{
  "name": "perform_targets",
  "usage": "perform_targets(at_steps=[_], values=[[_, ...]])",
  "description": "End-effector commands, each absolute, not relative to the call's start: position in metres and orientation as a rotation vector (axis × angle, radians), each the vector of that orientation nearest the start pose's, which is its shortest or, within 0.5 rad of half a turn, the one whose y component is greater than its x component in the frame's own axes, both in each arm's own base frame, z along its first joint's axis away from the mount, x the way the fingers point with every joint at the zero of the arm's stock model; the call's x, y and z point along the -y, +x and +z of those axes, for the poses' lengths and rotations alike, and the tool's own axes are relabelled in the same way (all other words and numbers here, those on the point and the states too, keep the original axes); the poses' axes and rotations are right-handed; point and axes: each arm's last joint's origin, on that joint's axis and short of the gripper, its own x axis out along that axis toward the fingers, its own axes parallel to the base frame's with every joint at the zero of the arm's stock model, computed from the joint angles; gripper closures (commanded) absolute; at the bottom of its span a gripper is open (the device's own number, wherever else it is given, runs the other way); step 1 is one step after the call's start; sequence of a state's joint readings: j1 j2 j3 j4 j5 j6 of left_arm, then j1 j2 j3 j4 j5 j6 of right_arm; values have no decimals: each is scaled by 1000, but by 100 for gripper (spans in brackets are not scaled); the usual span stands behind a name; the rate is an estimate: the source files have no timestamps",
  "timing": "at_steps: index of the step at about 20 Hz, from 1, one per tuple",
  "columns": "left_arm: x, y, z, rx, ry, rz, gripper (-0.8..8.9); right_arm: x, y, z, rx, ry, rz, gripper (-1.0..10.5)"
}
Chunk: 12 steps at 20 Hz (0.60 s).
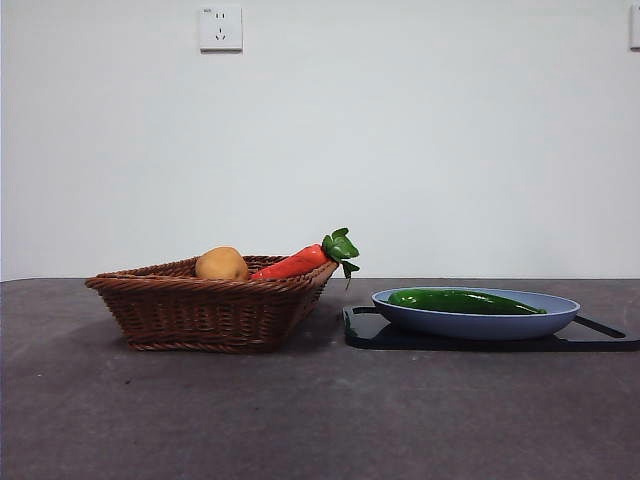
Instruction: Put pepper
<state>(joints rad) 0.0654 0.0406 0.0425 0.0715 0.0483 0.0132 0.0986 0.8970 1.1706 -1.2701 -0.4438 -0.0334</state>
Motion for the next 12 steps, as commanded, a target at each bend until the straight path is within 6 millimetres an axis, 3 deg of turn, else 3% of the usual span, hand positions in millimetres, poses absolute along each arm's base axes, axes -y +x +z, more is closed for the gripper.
perform_targets(at_steps=[1, 8, 12], values=[[-5, 98, 174, 62, 2, 17, 805, -25, 125, 360, -965, 144, 511, 936], [-5, 96, 152, -136, -16, 10, 805, -25, 125, 360, -965, 145, 512, 936], [-5, 96, 152, -140, -16, 14, 805, -25, 125, 360, -965, 144, 511, 936]])
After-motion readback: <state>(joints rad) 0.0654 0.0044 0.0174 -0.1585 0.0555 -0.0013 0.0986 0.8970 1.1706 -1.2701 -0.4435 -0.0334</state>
